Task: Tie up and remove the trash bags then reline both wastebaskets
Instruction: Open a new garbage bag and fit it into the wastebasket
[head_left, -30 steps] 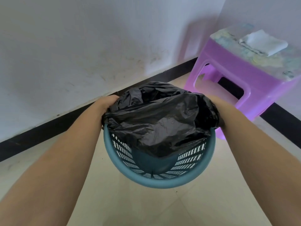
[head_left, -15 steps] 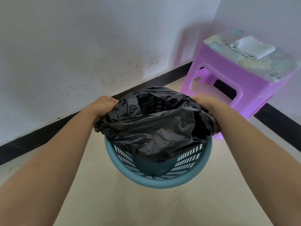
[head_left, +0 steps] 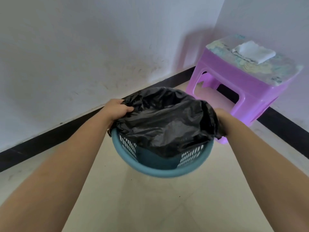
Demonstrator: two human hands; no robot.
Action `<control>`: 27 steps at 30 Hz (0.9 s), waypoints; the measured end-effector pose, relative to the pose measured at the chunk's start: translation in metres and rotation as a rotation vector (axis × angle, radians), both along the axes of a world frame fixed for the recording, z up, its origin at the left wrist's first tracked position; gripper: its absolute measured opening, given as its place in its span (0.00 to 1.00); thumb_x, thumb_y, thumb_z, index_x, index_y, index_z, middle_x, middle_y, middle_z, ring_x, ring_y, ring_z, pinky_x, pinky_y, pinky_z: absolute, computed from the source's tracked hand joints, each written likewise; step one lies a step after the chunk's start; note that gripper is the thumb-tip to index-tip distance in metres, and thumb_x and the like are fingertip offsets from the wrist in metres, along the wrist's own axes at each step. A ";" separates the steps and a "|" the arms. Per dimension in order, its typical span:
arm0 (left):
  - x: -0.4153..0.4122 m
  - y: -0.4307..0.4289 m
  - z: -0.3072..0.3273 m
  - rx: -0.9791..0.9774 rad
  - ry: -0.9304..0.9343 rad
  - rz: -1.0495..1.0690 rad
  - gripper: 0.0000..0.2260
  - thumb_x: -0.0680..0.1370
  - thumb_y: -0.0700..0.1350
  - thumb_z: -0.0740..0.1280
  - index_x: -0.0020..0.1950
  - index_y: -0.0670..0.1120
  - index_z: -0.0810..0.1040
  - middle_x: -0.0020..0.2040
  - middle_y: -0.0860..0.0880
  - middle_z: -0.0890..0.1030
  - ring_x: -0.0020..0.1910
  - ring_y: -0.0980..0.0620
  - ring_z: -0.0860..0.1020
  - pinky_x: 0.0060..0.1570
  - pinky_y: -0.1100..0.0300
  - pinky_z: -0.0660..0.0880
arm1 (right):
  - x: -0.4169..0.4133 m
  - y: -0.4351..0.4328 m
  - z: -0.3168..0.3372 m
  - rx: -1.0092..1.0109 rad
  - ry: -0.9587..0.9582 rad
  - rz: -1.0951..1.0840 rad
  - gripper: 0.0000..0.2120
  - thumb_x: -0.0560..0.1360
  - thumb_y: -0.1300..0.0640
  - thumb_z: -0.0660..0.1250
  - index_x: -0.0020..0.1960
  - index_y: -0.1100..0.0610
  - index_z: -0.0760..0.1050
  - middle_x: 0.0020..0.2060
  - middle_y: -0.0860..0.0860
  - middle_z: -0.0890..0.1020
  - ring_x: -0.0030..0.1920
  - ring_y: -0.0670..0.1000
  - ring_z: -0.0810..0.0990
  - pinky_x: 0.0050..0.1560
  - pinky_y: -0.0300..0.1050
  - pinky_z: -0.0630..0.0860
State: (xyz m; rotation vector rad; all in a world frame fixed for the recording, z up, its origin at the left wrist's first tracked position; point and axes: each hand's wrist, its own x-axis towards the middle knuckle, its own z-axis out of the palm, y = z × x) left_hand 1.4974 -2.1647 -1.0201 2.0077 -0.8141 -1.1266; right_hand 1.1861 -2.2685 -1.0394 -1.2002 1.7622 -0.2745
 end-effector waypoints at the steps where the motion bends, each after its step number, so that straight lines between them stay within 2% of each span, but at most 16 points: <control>1: 0.000 0.000 -0.002 -0.031 -0.014 0.074 0.04 0.75 0.39 0.72 0.49 0.42 0.83 0.45 0.44 0.84 0.44 0.45 0.83 0.49 0.53 0.80 | 0.000 0.002 -0.002 0.013 -0.062 -0.013 0.12 0.81 0.64 0.61 0.38 0.62 0.70 0.34 0.59 0.71 0.33 0.55 0.69 0.38 0.49 0.68; 3: 0.002 -0.001 -0.006 -0.095 -0.011 0.221 0.02 0.75 0.37 0.70 0.47 0.41 0.81 0.48 0.42 0.83 0.49 0.42 0.83 0.54 0.48 0.80 | 0.006 0.006 0.000 -0.010 -0.245 -0.102 0.10 0.81 0.61 0.62 0.41 0.59 0.72 0.36 0.56 0.73 0.34 0.52 0.71 0.35 0.44 0.67; 4: 0.005 -0.001 -0.007 -0.116 0.024 0.276 0.03 0.76 0.36 0.69 0.48 0.41 0.80 0.49 0.42 0.82 0.50 0.42 0.82 0.55 0.48 0.79 | 0.011 0.008 0.005 -0.035 -0.310 -0.139 0.06 0.80 0.56 0.64 0.46 0.58 0.74 0.40 0.54 0.75 0.37 0.52 0.74 0.36 0.43 0.70; 5: 0.008 -0.002 -0.008 -0.138 0.075 0.316 0.05 0.76 0.37 0.69 0.51 0.41 0.80 0.52 0.43 0.82 0.51 0.42 0.82 0.55 0.48 0.80 | 0.015 0.008 0.006 -0.064 -0.359 -0.167 0.10 0.79 0.50 0.66 0.54 0.56 0.74 0.46 0.53 0.76 0.44 0.52 0.77 0.40 0.44 0.73; 7: 0.013 -0.004 -0.008 -0.176 0.220 0.344 0.22 0.72 0.44 0.74 0.65 0.42 0.75 0.58 0.44 0.82 0.52 0.45 0.83 0.53 0.49 0.81 | 0.024 0.007 0.015 -0.152 -0.424 -0.223 0.22 0.78 0.43 0.66 0.67 0.52 0.70 0.57 0.51 0.74 0.56 0.54 0.77 0.52 0.48 0.77; 8: 0.014 -0.004 -0.007 -0.181 0.284 0.347 0.33 0.69 0.49 0.77 0.71 0.43 0.71 0.62 0.45 0.80 0.53 0.45 0.83 0.53 0.48 0.81 | 0.030 0.006 0.019 -0.205 -0.446 -0.241 0.24 0.79 0.42 0.65 0.70 0.51 0.68 0.61 0.51 0.74 0.59 0.54 0.76 0.57 0.51 0.77; 10: 0.006 -0.004 -0.005 -0.185 0.286 0.390 0.47 0.63 0.56 0.80 0.77 0.50 0.61 0.68 0.48 0.74 0.57 0.43 0.80 0.52 0.46 0.81 | 0.044 0.009 0.028 -0.300 -0.515 -0.253 0.23 0.79 0.40 0.62 0.68 0.51 0.70 0.60 0.48 0.76 0.60 0.52 0.76 0.62 0.54 0.75; 12: -0.006 -0.002 -0.008 -0.194 0.135 0.526 0.52 0.61 0.62 0.79 0.78 0.54 0.56 0.73 0.47 0.66 0.65 0.40 0.74 0.55 0.42 0.79 | 0.063 0.017 0.035 -0.432 -0.520 -0.230 0.24 0.75 0.37 0.64 0.64 0.51 0.73 0.57 0.46 0.79 0.59 0.49 0.78 0.63 0.51 0.75; 14: -0.023 0.003 -0.010 -0.191 0.056 0.719 0.51 0.61 0.61 0.79 0.77 0.50 0.57 0.75 0.44 0.62 0.70 0.41 0.67 0.63 0.42 0.74 | 0.078 0.025 0.030 -0.574 -0.421 -0.182 0.30 0.70 0.34 0.68 0.65 0.49 0.73 0.60 0.47 0.78 0.61 0.49 0.78 0.64 0.51 0.74; 15: -0.034 0.006 -0.011 -0.175 0.100 0.798 0.48 0.63 0.59 0.79 0.75 0.48 0.58 0.74 0.43 0.63 0.69 0.41 0.68 0.65 0.44 0.72 | 0.084 0.029 0.026 -0.618 -0.329 -0.132 0.32 0.67 0.34 0.69 0.66 0.48 0.72 0.61 0.49 0.76 0.63 0.51 0.76 0.65 0.53 0.74; 17: -0.053 0.013 -0.014 -0.170 0.374 0.874 0.44 0.65 0.54 0.81 0.71 0.47 0.59 0.68 0.43 0.69 0.62 0.44 0.72 0.60 0.49 0.73 | 0.092 0.038 0.021 -0.648 -0.121 -0.018 0.32 0.68 0.35 0.68 0.68 0.49 0.71 0.62 0.51 0.75 0.65 0.56 0.71 0.67 0.57 0.70; 19: -0.070 0.022 -0.017 -0.159 0.542 0.791 0.38 0.67 0.52 0.80 0.69 0.46 0.62 0.62 0.47 0.72 0.54 0.48 0.73 0.52 0.54 0.70 | 0.098 0.045 0.022 -0.613 -0.069 -0.014 0.36 0.69 0.29 0.65 0.69 0.50 0.70 0.64 0.52 0.74 0.69 0.58 0.67 0.69 0.59 0.66; 22: -0.084 0.032 -0.024 -0.266 0.383 0.638 0.28 0.72 0.46 0.77 0.63 0.48 0.63 0.61 0.48 0.74 0.53 0.52 0.75 0.54 0.57 0.69 | 0.105 0.050 0.030 -0.575 -0.067 -0.104 0.48 0.62 0.21 0.63 0.73 0.49 0.65 0.69 0.52 0.71 0.72 0.56 0.65 0.71 0.62 0.64; 24: -0.090 0.037 -0.026 -0.361 0.271 0.587 0.25 0.73 0.46 0.76 0.61 0.51 0.63 0.62 0.49 0.75 0.57 0.52 0.76 0.58 0.57 0.72 | 0.103 0.047 0.026 -0.626 -0.097 -0.179 0.36 0.66 0.33 0.68 0.70 0.48 0.69 0.63 0.50 0.75 0.65 0.52 0.73 0.66 0.57 0.71; 26: -0.094 0.042 -0.026 -0.416 0.270 0.593 0.18 0.78 0.53 0.70 0.61 0.53 0.64 0.62 0.50 0.76 0.58 0.53 0.77 0.61 0.54 0.75 | 0.095 0.046 0.021 -0.642 -0.261 -0.335 0.19 0.71 0.49 0.66 0.61 0.49 0.77 0.52 0.46 0.81 0.53 0.48 0.80 0.57 0.49 0.77; 27: -0.096 0.044 -0.029 -0.421 0.291 0.610 0.15 0.80 0.56 0.65 0.62 0.56 0.64 0.62 0.51 0.77 0.58 0.53 0.78 0.61 0.52 0.76 | 0.091 0.047 0.016 -0.609 -0.390 -0.451 0.16 0.72 0.55 0.64 0.58 0.52 0.79 0.48 0.47 0.83 0.47 0.48 0.81 0.53 0.49 0.79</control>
